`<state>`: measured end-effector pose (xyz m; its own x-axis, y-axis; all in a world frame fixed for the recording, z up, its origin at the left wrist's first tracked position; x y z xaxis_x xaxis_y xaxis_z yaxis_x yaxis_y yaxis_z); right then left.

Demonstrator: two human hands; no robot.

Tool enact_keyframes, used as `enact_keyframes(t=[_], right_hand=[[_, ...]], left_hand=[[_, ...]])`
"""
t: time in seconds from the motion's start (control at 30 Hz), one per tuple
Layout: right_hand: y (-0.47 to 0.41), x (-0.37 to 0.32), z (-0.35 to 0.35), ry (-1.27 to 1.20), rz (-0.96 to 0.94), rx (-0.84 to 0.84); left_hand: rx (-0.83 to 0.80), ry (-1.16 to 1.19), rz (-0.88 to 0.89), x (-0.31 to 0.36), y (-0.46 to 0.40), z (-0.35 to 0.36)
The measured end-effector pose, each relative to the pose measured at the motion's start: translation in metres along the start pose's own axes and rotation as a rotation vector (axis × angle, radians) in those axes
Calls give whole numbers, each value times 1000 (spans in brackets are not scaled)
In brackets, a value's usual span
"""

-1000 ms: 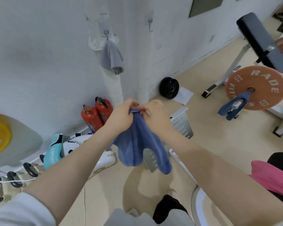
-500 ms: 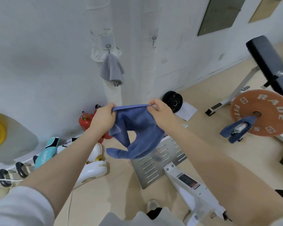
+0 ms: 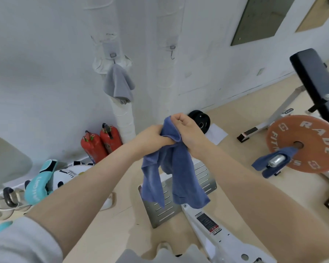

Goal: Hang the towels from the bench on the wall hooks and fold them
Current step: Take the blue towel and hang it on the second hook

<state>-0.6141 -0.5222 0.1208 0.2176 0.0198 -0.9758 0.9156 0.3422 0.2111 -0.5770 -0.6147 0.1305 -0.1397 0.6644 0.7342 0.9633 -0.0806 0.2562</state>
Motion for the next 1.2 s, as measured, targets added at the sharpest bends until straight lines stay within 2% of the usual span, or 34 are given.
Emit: enact_keyframes(t=[0.07,0.17,0.3,0.37,0.43,0.57,0.63,0.7,0.77,0.83,0.9,0.97,1.0,1.1,1.2], right_hand=[[-5,4,-10,-135,10,-77],[-6,13,-14,-293,48,-274],[-10,30,-23,10,35,-323],[-11,35,-23,152,40,-366],[-14,34,-21,161,29,-357],[-30,25,-19,181,-52,-188],[-35,26,-15,279,-56,-108],[-37,29,-11,299,-39,-27],[-37,31,-3,234,-48,-19],[-34,25,13,193,-70,-82],[-30,16,34,159,-101,-152],[-24,3,54,77,-133,-211],[-21,-2,61,42,-141,-234],[-13,-13,74,72,-161,-299],[-5,-11,78,104,-125,-348]], left_hand=[[107,133,20,12,0,-10],[301,486,56,28,2,-25],[621,810,34,24,1,-61],[748,867,-12,12,0,-80],[839,863,-45,-7,-1,-92],[949,674,-234,-48,4,-99],[982,700,-362,-71,13,-97],[926,566,-532,-97,21,-96],[845,405,-563,-111,25,-95],[699,322,-333,-96,19,-88],[408,264,-101,-70,12,-67],[97,183,33,-49,11,-40],[23,91,72,-44,11,-33],[49,-131,93,-39,18,-39],[18,-94,33,-53,25,-43]])
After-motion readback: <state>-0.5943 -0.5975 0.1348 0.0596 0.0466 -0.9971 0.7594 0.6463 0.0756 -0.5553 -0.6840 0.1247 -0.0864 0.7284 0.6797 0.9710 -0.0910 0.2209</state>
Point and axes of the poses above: each hand's wrist, its own y-axis away from the middle knuckle, its own z-axis out of the palm, x = y × z, the point moved 7 cm from there along -y, towards the middle knuckle, and after that the axes turned 6 degrees about -y, right-handed, at the moved point
